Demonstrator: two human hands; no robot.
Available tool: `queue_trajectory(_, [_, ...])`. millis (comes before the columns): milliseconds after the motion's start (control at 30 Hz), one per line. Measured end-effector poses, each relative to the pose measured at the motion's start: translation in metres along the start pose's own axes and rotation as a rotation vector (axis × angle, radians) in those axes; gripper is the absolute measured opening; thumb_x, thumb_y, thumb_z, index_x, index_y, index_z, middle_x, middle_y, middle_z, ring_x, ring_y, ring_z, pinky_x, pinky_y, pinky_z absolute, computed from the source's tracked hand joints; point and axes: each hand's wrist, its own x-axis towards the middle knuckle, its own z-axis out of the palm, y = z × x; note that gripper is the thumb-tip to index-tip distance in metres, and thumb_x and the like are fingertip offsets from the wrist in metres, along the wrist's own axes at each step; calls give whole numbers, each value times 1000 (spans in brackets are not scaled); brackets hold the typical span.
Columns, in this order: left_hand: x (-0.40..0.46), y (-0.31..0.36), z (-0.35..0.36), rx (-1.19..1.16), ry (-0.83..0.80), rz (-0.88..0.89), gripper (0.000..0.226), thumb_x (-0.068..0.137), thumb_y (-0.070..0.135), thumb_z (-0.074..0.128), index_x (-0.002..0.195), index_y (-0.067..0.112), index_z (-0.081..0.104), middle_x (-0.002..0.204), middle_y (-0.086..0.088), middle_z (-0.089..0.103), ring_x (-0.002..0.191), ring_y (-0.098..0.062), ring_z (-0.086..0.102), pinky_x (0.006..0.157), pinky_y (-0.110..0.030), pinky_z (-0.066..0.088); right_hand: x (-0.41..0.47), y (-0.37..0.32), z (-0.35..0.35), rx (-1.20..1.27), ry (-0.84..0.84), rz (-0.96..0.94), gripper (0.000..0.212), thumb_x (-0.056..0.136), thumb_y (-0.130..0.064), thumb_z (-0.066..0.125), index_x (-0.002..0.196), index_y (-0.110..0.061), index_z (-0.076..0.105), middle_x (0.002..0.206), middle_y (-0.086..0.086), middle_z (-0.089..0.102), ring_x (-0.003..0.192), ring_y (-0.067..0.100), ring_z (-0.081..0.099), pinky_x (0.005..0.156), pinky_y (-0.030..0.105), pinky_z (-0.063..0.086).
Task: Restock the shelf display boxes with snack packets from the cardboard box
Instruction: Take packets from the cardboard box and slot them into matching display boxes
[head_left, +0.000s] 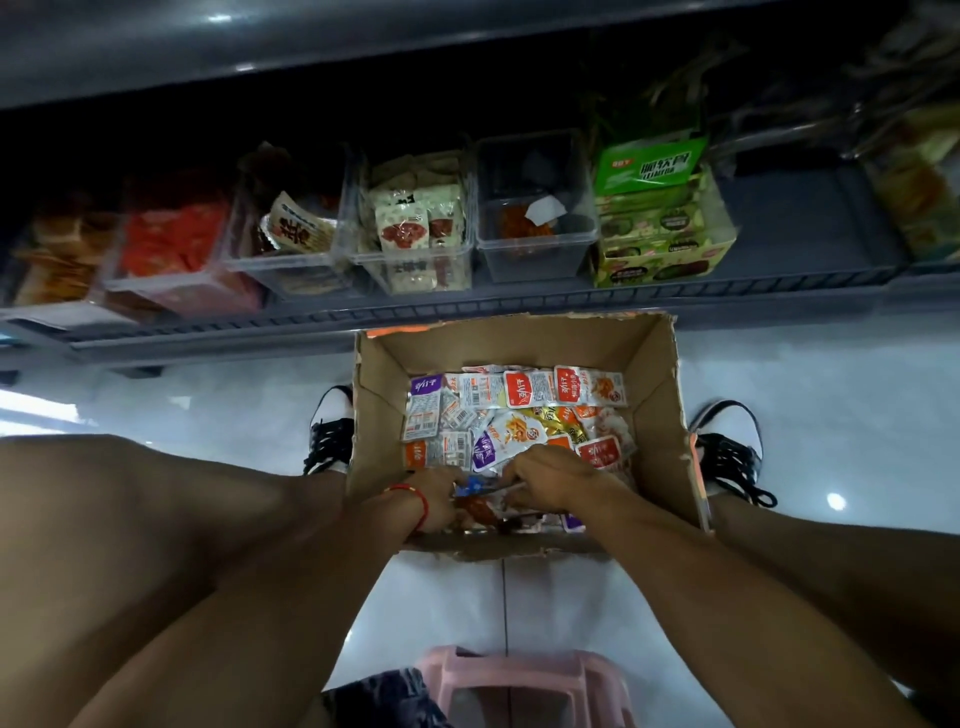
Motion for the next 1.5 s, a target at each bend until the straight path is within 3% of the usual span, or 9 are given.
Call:
queue_trajectory(300, [-12, -7, -23, -286, 331, -12, 23, 79, 19, 81, 94, 27, 66, 116, -1, 68, 103, -18, 62, 87, -24, 50, -3, -16, -36, 708, 146, 40, 27, 94, -41, 68, 107, -19, 76, 94, 1, 73, 80, 15, 66, 68, 27, 50])
queue_trajectory(367, [-16, -12, -36, -309, 364, -36, 26, 81, 18, 82, 103, 25, 69, 114, 0, 68, 97, -17, 62, 79, -24, 52, -4, -4, -33, 881, 146, 159, 28, 97, -42, 63, 112, -20, 73, 102, 3, 75, 82, 17, 68, 72, 28, 55])
queue_trajectory(467, [-22, -20, -46, -322, 396, -67, 38, 86, 15, 75, 123, 18, 65, 119, -8, 69, 89, -17, 60, 60, -17, 43, 7, 13, -9, 558, 73, 207, 14, 92, -33, 72, 100, -22, 76, 115, 2, 72, 102, 20, 66, 94, 38, 55])
queue_trajectory(567, [-28, -27, -43, -363, 397, -85, 46, 84, 11, 74, 128, 15, 60, 116, -10, 68, 92, -19, 59, 68, -23, 44, 22, -1, 22, 233, -144, 175, 32, 84, -42, 77, 110, -24, 73, 115, 4, 71, 101, 23, 66, 92, 39, 54])
queue_trajectory(700, [-38, -33, -36, -435, 502, -97, 44, 76, 3, 79, 114, 17, 61, 103, -3, 65, 90, -16, 59, 71, -21, 42, 33, -22, 30, -62, -59, 117, 28, 92, -31, 64, 117, -17, 66, 117, 12, 67, 106, 32, 64, 81, 36, 48])
queue_trajectory(933, [-40, -30, -46, -704, 598, -12, 29, 85, 5, 74, 106, 20, 63, 104, 0, 70, 98, -17, 66, 74, -16, 48, 5, 2, -45, 482, -2, 176, 10, 99, -21, 63, 101, -20, 72, 116, -2, 66, 100, 17, 63, 83, 29, 50])
queue_trajectory(1167, [-58, 6, -78, -1137, 541, 140, 11, 92, 18, 72, 101, 23, 73, 98, -5, 78, 86, -20, 72, 80, -40, 58, -67, -7, -151, 584, -27, 95, 12, 103, -21, 57, 100, -25, 67, 96, -1, 74, 79, 11, 66, 62, 26, 51])
queue_trajectory(1367, [-104, 49, -132, -1208, 80, 452, 29, 95, 16, 67, 123, 12, 64, 116, -13, 74, 108, -31, 71, 93, -48, 57, -103, -55, -230, 512, 300, -52, 5, 98, -24, 66, 102, -26, 66, 95, 0, 77, 88, 15, 74, 73, 35, 60])
queue_trajectory(1500, [-132, 56, -176, -1086, 244, 681, 65, 71, -8, 81, 130, 5, 56, 118, -25, 70, 108, -39, 69, 95, -56, 55, -119, -99, -274, 486, 604, -119, 19, 90, -23, 76, 101, -22, 61, 83, 1, 77, 79, 14, 75, 66, 34, 61])
